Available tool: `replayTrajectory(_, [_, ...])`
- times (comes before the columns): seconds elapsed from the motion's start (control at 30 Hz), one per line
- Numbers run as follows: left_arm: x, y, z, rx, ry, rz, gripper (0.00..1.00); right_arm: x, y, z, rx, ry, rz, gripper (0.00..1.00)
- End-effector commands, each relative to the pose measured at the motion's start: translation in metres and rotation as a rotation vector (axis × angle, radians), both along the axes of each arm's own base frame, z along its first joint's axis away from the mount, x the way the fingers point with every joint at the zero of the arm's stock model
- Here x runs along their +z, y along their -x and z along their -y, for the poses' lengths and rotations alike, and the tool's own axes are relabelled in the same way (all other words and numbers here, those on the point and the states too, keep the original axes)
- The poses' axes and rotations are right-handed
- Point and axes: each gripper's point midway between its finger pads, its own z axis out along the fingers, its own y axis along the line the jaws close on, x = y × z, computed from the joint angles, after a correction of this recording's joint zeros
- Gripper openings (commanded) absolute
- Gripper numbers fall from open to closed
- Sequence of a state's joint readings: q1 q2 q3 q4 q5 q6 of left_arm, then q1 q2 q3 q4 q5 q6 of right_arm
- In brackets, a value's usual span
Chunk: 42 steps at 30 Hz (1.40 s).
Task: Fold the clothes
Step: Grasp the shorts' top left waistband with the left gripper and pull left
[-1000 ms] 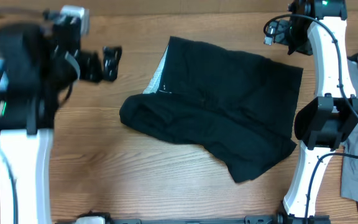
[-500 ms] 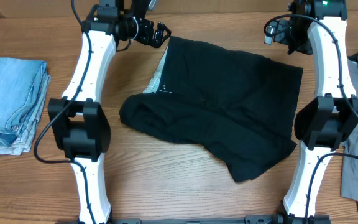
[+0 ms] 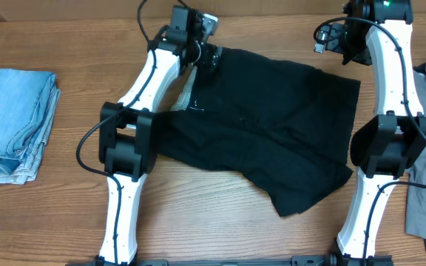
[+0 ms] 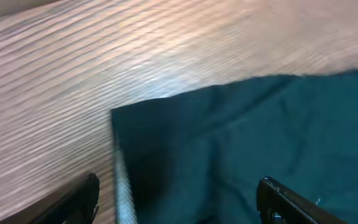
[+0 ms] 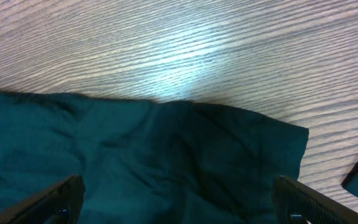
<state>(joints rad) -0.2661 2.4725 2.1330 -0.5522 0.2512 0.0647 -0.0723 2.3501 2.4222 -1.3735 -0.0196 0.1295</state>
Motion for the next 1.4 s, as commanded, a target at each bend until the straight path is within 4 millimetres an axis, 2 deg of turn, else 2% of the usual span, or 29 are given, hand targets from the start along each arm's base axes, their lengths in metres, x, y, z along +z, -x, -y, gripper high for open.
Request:
replayTrajectory(0.0, [0.003, -0.009, -0.016, 0.115, 0.079, -0.042, 0.85, 0.009, -0.004, 0.0, 0.003, 0.003, 0.029, 1.0])
replayTrajectory(0.2, [-0.014, 0.001, -0.018, 0.116, 0.06, -0.09, 0.81, 0.009, -0.004, 0.0, 0.003, 0.003, 0.029, 1.0])
replayTrajectory(0.3, [-0.015, 0.005, -0.01, 0.101, 0.057, -0.095, 0.77, 0.009, -0.004, 0.0, 0.003, 0.003, 0.029, 1.0])
replayTrajectory(0.37, [-0.015, 0.005, -0.009, 0.1, 0.055, -0.093, 0.7, 0.009, -0.004, 0.0, 0.003, 0.003, 0.029, 1.0])
replayTrajectory(0.4, [-0.015, 0.005, -0.009, 0.101, 0.056, -0.093, 0.61, 0.009, -0.004, 0.0, 0.003, 0.003, 0.029, 1.0])
replayTrajectory(0.43, [-0.016, 0.006, -0.008, 0.099, 0.054, -0.097, 0.6, 0.009, -0.004, 0.0, 0.003, 0.003, 0.029, 1.0])
replayTrajectory(0.63, [-0.042, 0.008, -0.01, 0.106, 0.005, -0.119, 0.68, 0.009, -0.004, 0.0, 0.003, 0.003, 0.029, 1.0])
replayTrajectory(0.83, [-0.065, 0.011, -0.012, 0.099, -0.021, -0.143, 0.64, 0.009, -0.004, 0.0, 0.003, 0.003, 0.029, 1.0])
replayTrajectory(0.87, [-0.064, 0.009, -0.012, 0.099, -0.019, -0.137, 0.56, 0.009, -0.004, 0.0, 0.003, 0.003, 0.029, 1.0])
replayTrajectory(0.9, [-0.06, 0.005, -0.011, 0.099, -0.011, -0.116, 0.36, 0.009, -0.004, 0.0, 0.003, 0.003, 0.029, 1.0])
replayTrajectory(0.97, [-0.054, 0.0, -0.01, 0.099, -0.004, -0.096, 0.09, 0.009, -0.004, 0.0, 0.003, 0.003, 0.029, 1.0])
replayTrajectory(1.0, [-0.049, -0.003, -0.009, 0.098, 0.001, -0.078, 0.04, 0.009, -0.004, 0.0, 0.003, 0.003, 0.029, 1.0])
replayTrajectory(1.13, [-0.036, -0.01, -0.007, 0.098, 0.01, -0.049, 0.04, 0.009, -0.004, 0.0, 0.003, 0.003, 0.029, 1.0])
replayTrajectory(1.23, [-0.016, -0.021, -0.011, 0.109, 0.023, -0.006, 0.04, 0.009, -0.004, 0.0, 0.003, 0.003, 0.029, 1.0])
replayTrajectory(1.3, [0.006, -0.036, -0.025, 0.135, 0.037, 0.039, 0.04, 0.009, -0.004, 0.0, 0.003, 0.003, 0.029, 1.0])
replayTrajectory(1.37, [0.018, -0.046, -0.046, 0.173, 0.036, 0.066, 0.04, 0.009, -0.004, 0.0, 0.003, 0.003, 0.029, 1.0])
